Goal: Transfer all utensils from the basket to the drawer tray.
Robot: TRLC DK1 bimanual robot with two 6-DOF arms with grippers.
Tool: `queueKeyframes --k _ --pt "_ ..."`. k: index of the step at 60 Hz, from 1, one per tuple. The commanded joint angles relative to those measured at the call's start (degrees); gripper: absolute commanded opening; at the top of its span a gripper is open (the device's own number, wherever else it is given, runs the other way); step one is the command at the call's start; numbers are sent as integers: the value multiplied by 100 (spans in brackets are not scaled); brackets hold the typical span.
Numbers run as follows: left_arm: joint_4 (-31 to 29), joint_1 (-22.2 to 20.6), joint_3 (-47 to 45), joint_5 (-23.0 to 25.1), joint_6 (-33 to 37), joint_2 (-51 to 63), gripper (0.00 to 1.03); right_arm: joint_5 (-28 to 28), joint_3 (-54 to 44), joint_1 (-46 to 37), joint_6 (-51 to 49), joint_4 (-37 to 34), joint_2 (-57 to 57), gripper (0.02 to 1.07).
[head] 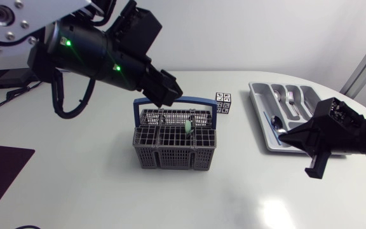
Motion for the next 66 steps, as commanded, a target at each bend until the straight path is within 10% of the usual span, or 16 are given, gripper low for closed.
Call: queueKeyframes --k 1,25,54,59,66 --pt "87 -144 -280 -126 252 -45 57 -192 201 -568 -941 -153 430 9" --pt "545 -522 -1053 -566 489 87 57 -51 1440 -2484 -3586 -215 3216 9" --pt "1916 -970 -2143 -1295 692 201 57 1127 1932 -2317 -4087 884 4499 10" --pt "2083 -1023 -2240 -1427 744 228 57 1214 1880 -2290 -4070 1113 4561 20" --pt "2364 -1172 -2372 -1673 841 281 57 1294 1818 -2290 -3991 1341 4499 60"
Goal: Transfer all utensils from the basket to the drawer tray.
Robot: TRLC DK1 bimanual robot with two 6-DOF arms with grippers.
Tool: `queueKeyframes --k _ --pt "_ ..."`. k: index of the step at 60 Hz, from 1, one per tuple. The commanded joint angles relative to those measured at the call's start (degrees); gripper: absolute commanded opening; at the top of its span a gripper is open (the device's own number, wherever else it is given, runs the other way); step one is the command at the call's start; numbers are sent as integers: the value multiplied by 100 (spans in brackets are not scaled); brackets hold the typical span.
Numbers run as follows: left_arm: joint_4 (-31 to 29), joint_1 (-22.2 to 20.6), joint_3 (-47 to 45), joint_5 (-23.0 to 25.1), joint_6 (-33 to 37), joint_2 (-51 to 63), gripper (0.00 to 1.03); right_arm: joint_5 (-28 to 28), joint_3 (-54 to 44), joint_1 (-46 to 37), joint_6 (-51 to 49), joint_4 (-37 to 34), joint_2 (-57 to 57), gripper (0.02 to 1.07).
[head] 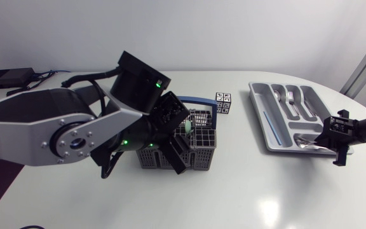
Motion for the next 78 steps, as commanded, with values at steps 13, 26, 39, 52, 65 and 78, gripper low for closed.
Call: queueKeyframes --k 13,26,39,52,65,78 --pt "831 -244 -415 -545 365 369 57 34 -69 61 552 135 -401 85" --pt "2140 -323 -1021 -783 743 404 57 -141 -622 246 1009 135 -1105 88" --pt "2879 -323 -1311 -888 849 615 50 -185 -1317 633 1387 267 -1790 88" --pt "3186 -323 -1258 -993 840 835 43 -185 -1642 1037 1915 293 -2379 88" --pt "3327 -367 -1118 -1143 840 1090 35 -212 -1941 1310 2240 293 -2845 91" --pt "3406 -490 -995 -1178 805 1160 23 -229 -2354 1591 2345 390 -3152 91"
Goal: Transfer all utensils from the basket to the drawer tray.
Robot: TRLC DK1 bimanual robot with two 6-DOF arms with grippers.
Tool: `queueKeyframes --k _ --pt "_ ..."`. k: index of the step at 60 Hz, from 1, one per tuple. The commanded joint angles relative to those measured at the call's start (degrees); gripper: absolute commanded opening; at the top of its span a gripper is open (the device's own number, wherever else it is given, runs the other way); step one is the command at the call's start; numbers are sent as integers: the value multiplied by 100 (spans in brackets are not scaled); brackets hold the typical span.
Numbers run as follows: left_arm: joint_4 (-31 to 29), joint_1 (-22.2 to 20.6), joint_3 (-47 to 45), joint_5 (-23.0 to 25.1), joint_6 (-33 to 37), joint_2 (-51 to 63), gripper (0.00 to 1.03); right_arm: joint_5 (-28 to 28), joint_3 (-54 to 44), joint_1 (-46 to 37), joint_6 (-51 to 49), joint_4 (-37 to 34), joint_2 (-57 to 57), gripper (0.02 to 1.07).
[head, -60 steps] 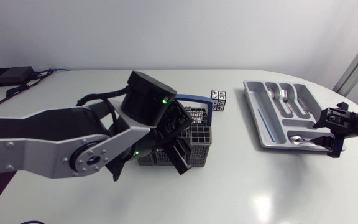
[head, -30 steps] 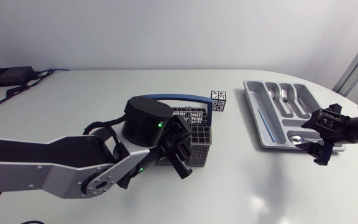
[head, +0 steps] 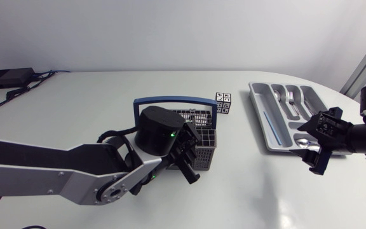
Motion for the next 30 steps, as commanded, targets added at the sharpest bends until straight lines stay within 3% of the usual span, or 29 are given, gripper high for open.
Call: queueKeyframes --k 1,11,30 --pt "99 -71 162 -46 81 155 22 -6 -256 98 136 44 -130 91" --pt "187 -97 179 -143 99 199 7 -6 -343 160 188 36 -288 91" --pt "187 -62 170 -178 143 -91 6 55 -502 476 355 -35 -639 91"
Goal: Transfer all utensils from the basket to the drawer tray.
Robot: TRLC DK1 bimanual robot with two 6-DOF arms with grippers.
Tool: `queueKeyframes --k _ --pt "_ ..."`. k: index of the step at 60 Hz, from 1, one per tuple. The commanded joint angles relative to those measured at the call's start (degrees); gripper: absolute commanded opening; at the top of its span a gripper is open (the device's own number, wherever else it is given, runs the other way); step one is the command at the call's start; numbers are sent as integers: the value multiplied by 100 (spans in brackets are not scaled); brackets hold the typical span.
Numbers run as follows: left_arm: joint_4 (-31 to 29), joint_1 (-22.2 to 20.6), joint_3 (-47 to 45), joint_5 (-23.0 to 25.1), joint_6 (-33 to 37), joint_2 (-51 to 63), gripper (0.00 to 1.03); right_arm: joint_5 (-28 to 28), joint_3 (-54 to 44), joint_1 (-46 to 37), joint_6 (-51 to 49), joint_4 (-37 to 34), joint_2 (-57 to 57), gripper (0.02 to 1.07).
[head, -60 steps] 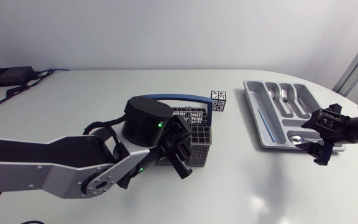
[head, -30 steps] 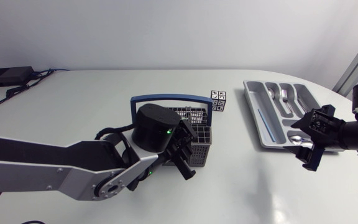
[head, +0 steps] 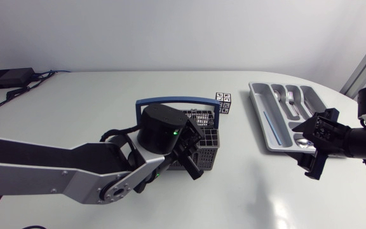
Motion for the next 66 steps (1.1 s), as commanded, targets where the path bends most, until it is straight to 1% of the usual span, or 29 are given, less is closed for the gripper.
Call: queueKeyframes --k 1,16,31,37,46,54,62,66 --pt "1 -5 70 -7 158 -168 6 57 -222 120 176 -32 -113 91" --pt "-34 65 8 -16 246 -757 6 93 -231 392 396 -243 -368 91" --pt "19 83 -18 -16 202 -1275 6 207 -187 1025 1037 -481 -833 91" --pt "-8 162 44 19 79 -1434 6 374 -160 1333 1292 -516 -1027 91" --pt "-368 197 254 133 -246 -1662 6 418 42 1588 1662 -665 -1185 91" --pt "-886 206 580 327 -685 -1855 6 409 402 1842 2321 -744 -1273 91" --pt "-1343 259 861 599 -1107 -1908 6 471 692 2370 3323 -718 -1396 90" --pt "-1546 303 993 757 -1309 -1891 6 602 842 2686 3859 -683 -1405 90"
